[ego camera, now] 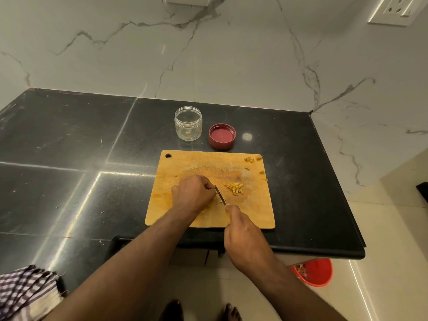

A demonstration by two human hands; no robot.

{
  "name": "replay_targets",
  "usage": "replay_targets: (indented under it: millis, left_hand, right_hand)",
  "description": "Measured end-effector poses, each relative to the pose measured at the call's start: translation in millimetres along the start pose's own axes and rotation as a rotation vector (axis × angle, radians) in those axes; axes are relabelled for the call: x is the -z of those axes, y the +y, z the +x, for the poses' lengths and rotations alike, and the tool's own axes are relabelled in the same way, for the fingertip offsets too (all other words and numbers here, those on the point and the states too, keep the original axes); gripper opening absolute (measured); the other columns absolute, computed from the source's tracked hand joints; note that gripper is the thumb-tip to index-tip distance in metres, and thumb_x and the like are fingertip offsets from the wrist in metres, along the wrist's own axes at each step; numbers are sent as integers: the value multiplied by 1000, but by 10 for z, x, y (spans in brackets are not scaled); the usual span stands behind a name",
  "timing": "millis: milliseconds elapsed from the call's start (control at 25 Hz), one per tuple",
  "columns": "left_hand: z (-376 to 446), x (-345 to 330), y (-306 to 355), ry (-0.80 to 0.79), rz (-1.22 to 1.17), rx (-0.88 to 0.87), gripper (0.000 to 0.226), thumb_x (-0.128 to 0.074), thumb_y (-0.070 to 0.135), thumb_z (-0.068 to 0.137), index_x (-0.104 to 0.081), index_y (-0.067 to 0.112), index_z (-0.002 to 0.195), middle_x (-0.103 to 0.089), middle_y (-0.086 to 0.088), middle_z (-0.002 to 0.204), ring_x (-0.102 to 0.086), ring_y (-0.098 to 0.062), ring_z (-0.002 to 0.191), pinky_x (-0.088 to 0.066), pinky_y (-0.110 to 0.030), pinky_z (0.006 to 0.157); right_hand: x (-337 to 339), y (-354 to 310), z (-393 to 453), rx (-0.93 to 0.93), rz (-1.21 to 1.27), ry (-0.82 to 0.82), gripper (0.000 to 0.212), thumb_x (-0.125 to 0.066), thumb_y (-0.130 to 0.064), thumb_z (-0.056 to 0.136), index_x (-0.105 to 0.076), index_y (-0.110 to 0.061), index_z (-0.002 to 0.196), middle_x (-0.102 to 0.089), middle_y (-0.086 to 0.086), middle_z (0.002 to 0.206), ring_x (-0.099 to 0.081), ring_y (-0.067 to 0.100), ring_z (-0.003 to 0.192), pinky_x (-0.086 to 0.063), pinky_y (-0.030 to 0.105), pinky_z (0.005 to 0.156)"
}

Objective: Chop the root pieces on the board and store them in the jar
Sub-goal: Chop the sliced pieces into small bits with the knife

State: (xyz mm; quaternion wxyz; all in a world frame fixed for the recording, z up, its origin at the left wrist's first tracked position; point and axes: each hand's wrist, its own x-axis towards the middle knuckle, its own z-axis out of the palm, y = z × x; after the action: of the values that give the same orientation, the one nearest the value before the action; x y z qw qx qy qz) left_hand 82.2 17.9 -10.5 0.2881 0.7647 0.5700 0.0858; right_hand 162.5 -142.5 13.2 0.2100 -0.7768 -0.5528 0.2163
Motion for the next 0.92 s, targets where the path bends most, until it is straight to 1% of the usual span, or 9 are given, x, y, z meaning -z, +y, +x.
replay_targets:
  millis: [80,200,400,480,640,840,920]
  left_hand:
    - [-2,6,7,4,9,6,10,-66,33,89,-76,31,92,-69,17,95,-58,-12,97,-40,-42,88]
    - [-4,8,8,9,20,6,8,-66,34,90,-74,32,90,-69,16,93,-58,-12,97,-40,-42,88]
    - [-26,7,2,18,38,-3,5,-67,36,90,-72,33,90,-68,16,95,-55,-12,101,-38,-45,91]
    - [-33,9,-11,23,41,-1,5,-67,37,90,-71,35,89,-67,17,95,-54,-13,103,-37,-46,91]
    - [-41,0,-32,23,23,12,8,-65,38,90,-73,36,90,-68,18,95,-55,-13,103,-36,-46,90]
    - [-54,9,-18,35,28,23,11,-64,39,90,-74,36,94,-68,18,97,-53,-14,104,-32,-44,86]
    - [-53,14,-17,35,32,19,11,-64,39,90,-74,36,93,-68,18,97,-53,-14,104,-32,-43,86]
  right_hand:
    - [-1,-3,-29,-10,-11,-19,39,-35,-17,101,-31,-25,139,-56,0,112,-58,16,92,-52,31,77]
    - [15,27,-206,9,-12,-24,38,-35,-20,102,-29,-28,138,-56,-2,111,-59,15,89,-52,31,75]
    - [44,92,-329,32,-7,54,40,-37,-21,102,-32,-29,141,-56,-8,116,-59,10,91,-50,20,73]
    - [45,67,-260,9,7,62,41,-38,-20,102,-33,-28,141,-57,-7,115,-60,11,90,-51,23,73]
    - [33,23,-114,3,12,42,40,-38,-18,101,-33,-25,141,-57,-2,118,-59,13,96,-50,26,77]
    - [3,-23,3,-2,12,3,38,-37,-18,101,-34,-24,138,-57,0,113,-59,14,92,-51,31,76]
    - [2,-29,14,10,0,-11,39,-37,-16,100,-34,-23,138,-57,0,111,-59,15,90,-52,31,75]
